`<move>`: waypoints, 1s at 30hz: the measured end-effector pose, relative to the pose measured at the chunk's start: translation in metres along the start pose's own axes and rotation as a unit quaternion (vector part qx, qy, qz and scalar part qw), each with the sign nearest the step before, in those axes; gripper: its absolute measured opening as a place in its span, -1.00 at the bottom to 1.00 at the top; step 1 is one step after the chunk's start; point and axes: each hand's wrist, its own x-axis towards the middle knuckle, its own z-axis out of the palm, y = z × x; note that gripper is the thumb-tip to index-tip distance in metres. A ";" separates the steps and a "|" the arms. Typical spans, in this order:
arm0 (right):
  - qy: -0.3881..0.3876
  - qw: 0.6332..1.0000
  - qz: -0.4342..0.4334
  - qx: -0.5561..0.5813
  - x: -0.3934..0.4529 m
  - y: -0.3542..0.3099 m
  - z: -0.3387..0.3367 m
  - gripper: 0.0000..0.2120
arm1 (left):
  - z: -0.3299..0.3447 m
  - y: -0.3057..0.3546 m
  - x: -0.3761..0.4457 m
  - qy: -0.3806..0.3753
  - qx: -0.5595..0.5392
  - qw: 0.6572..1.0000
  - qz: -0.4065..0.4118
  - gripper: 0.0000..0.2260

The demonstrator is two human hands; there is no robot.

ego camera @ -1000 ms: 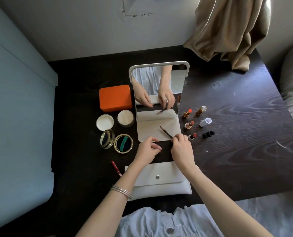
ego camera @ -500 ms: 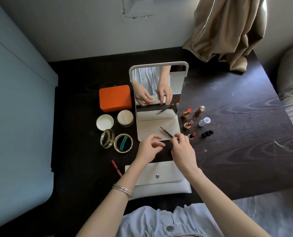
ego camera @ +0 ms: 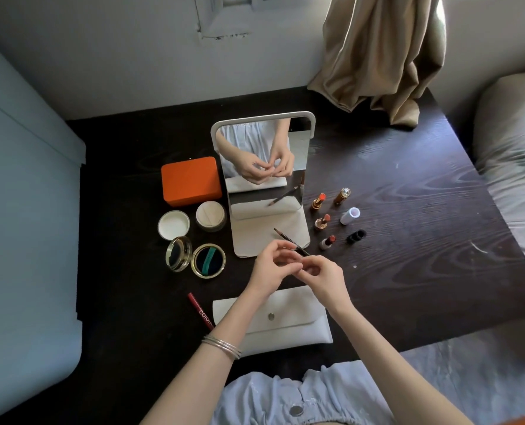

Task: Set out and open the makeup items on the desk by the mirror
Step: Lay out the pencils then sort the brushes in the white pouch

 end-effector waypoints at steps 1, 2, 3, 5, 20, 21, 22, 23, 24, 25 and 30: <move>0.015 1.000 -0.005 -0.010 0.000 0.003 -0.001 -0.79 | 0.003 0.000 0.000 -0.005 0.001 1.000 -0.001 -0.71; 0.036 0.999 -0.007 -0.017 0.000 0.007 -0.001 -0.78 | 0.005 0.001 0.001 -0.008 0.004 1.000 -0.003 -0.71; 0.062 0.998 -0.004 -0.019 0.001 0.011 -0.002 -0.80 | 0.007 0.001 0.002 -0.008 0.013 1.000 -0.008 -0.70; 0.127 0.991 0.023 -0.017 0.003 0.021 -0.004 -0.88 | 0.010 0.001 0.006 -0.010 0.043 0.999 -0.028 -0.69; 0.205 0.962 0.119 -0.134 0.029 0.044 -0.019 -0.91 | 0.011 -0.010 0.008 -0.044 0.140 0.983 -0.113 -0.79; 0.204 0.962 0.121 -0.132 0.030 0.044 -0.019 -0.89 | 0.009 -0.011 0.007 -0.042 0.141 0.982 -0.114 -0.79; 0.203 0.963 0.123 -0.125 0.030 0.045 -0.019 -0.85 | 0.007 -0.011 0.006 -0.038 0.141 0.983 -0.115 -0.79; 0.200 0.965 0.125 -0.114 0.029 0.044 -0.020 -0.79 | 0.005 -0.011 0.004 -0.033 0.143 0.982 -0.115 -0.79; 0.195 0.967 0.133 -0.098 0.027 0.043 -0.020 -0.71 | 0.002 -0.010 0.002 -0.028 0.144 0.982 -0.115 -0.79; 0.189 0.968 0.145 -0.079 0.024 0.041 -0.021 -0.65 | 0.000 -0.010 0.000 -0.024 0.145 0.983 -0.114 -0.79; 0.127 0.979 0.151 -0.050 -0.005 0.030 -0.006 -0.72 | -0.023 -0.012 -0.017 0.025 0.186 0.978 -0.092 -0.86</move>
